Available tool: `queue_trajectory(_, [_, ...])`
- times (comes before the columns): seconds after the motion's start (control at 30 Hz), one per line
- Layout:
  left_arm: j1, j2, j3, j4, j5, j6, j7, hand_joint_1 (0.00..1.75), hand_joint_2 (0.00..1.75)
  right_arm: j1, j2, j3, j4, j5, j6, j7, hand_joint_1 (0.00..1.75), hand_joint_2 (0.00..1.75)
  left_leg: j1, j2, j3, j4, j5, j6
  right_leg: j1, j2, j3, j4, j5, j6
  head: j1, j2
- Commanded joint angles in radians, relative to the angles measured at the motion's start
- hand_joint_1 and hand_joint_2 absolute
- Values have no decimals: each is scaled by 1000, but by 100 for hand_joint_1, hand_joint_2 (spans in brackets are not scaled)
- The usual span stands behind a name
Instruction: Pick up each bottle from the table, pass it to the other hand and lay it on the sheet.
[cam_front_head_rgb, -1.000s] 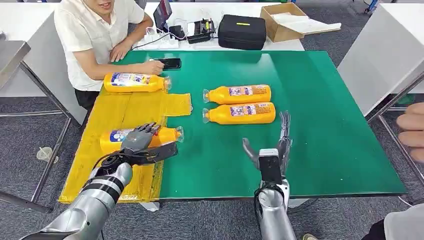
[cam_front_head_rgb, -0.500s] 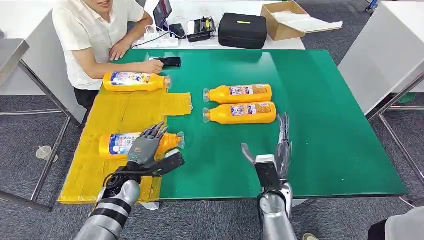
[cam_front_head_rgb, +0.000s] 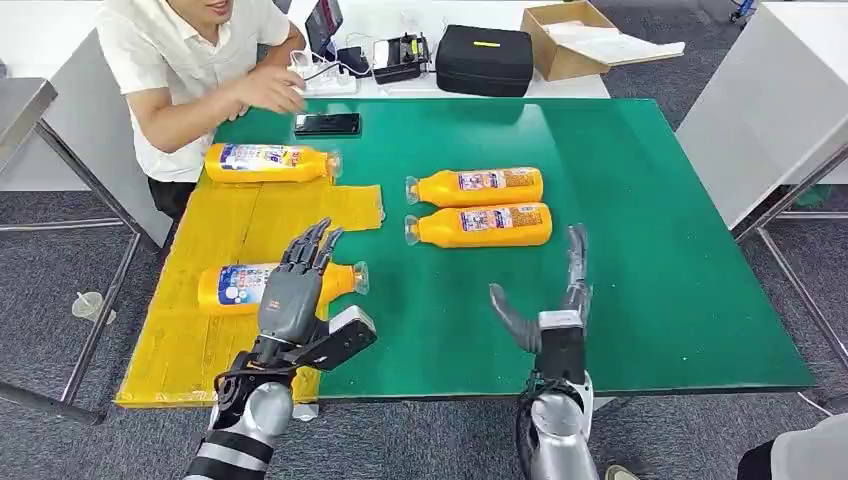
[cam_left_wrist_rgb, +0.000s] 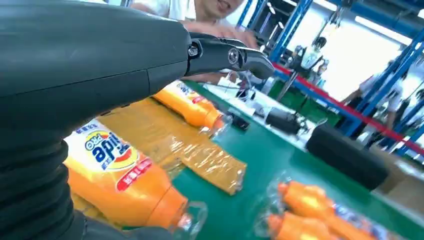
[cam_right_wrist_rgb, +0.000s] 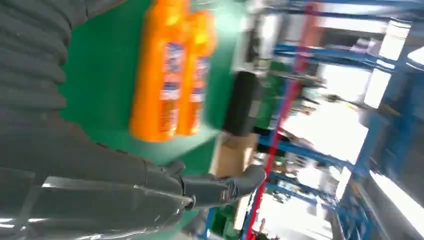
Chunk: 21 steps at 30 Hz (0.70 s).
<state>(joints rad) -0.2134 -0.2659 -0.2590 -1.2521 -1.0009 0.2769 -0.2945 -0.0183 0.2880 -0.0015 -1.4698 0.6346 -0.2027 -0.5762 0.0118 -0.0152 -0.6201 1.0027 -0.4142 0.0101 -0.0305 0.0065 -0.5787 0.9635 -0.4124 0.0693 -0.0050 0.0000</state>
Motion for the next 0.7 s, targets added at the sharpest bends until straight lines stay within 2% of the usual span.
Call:
queue_trajectory(0.03, [98, -21, -76, -123, 313, -169, -60, 0, 175, -236, -280, 22, 389, 711, -215, 344, 0, 175, 1, 3, 3, -1, -1, 1, 1, 2, 4, -3, 1, -1, 0, 0])
queue_trajectory(0.1, [123, -41, -84, -94, 453, -239, -35, 0, 175, -279, -316, 0, 470, 748, -183, 359, 0, 175, 0, 4, 5, -1, -1, 2, 1, 2, 6, -4, 1, -2, 0, 0])
queue_trajectory(0.23, [127, -44, -100, -66, 473, -230, -37, 0, 175, -292, -315, -6, 507, 752, -176, 358, 0, 175, -2, -2, 3, 0, 0, 2, -1, -3, 5, -2, 0, -2, 0, 0])
queue_trajectory(0.43, [123, -45, -121, -58, 474, -221, -30, 0, 175, -302, -320, 14, 576, 795, -129, 416, 0, 175, -2, -2, 3, 0, 0, 1, 0, -3, 4, -1, 0, -2, -1, 0])
queue_trajectory(0.7, [110, -46, -120, -51, 455, -203, -26, 0, 175, -317, -311, 43, 639, 788, -93, 398, 0, 175, 0, -1, 2, 1, -1, 2, 1, -2, 4, -1, 0, -2, -1, 0])
